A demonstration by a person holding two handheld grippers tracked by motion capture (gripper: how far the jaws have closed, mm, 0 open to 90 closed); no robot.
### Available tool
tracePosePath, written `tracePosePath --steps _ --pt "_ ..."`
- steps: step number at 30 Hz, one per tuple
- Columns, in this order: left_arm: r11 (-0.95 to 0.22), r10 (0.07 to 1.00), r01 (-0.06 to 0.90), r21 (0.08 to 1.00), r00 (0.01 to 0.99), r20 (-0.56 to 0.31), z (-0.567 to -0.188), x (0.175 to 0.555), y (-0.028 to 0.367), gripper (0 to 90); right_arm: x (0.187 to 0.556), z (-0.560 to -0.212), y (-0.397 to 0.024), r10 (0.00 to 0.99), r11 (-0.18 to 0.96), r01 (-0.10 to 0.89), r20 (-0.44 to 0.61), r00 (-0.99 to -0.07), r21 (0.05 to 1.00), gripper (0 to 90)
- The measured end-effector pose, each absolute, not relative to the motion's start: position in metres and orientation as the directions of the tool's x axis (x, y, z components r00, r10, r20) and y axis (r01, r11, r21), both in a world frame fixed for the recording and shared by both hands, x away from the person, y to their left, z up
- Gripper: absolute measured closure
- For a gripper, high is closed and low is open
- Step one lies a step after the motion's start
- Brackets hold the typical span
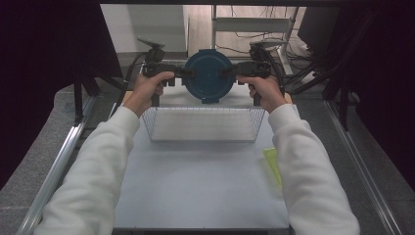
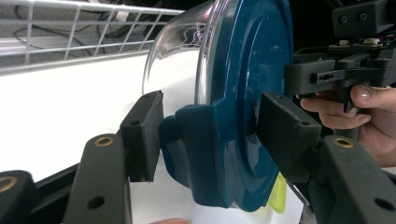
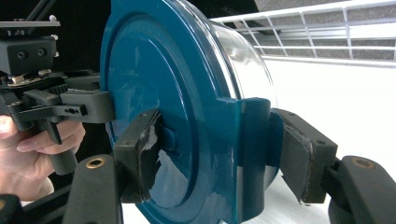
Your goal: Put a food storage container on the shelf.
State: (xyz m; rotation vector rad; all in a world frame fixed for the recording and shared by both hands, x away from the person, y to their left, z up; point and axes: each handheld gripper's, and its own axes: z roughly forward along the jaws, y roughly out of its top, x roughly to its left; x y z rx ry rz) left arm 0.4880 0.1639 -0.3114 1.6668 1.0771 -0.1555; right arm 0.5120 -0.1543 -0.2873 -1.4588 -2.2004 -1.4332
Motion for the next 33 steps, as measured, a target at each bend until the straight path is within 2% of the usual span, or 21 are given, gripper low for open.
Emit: tracePosePath --steps 16,29,33 --pt "0.078 0.564 0.748 0.659 0.512 -0.648 -0.317 0.500 0.165 41.1 0.526 -0.295 -0.154 0.631 -0.004 0.820 0.638 -0.442 0.573 34.8" --pt "0.131 0.544 0.803 0.582 0.433 -0.719 -0.327 0.515 0.166 39.1 0.537 -0.303 -0.150 0.648 -0.102 0.862 0.691 -0.322 0.497 33.7" --pt "0.145 0.542 0.811 0.567 0.415 -0.731 -0.329 0.518 0.165 37.7 0.539 -0.307 -0.148 0.652 -0.098 0.872 0.693 -0.308 0.480 30.1"
